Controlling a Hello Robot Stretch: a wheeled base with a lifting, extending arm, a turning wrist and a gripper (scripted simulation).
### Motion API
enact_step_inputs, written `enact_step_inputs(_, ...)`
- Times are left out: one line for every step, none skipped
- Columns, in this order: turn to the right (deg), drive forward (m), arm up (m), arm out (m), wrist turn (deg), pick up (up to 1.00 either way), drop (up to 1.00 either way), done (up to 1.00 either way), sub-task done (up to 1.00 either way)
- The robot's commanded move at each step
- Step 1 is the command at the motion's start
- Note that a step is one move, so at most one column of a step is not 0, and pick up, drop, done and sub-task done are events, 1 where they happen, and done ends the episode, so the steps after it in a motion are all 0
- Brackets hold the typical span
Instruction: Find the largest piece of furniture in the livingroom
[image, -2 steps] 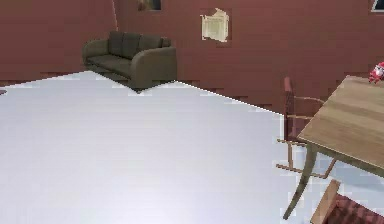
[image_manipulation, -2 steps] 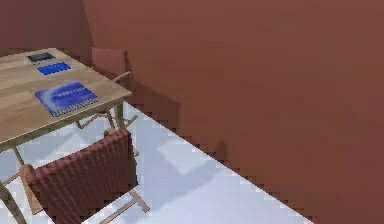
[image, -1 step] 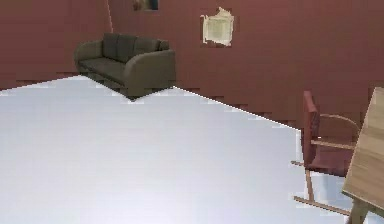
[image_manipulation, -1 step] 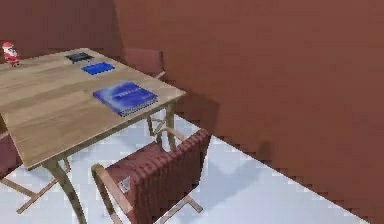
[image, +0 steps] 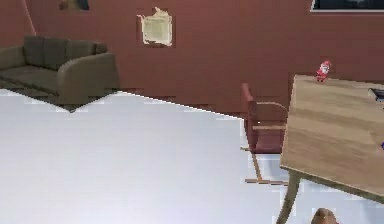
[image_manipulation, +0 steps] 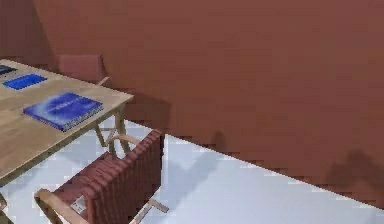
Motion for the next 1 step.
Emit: enact_step_inputs(0.0, 0.75, 0.0, 0.0, 0.0, 0.0, 0.0, 0.0, 0.0)
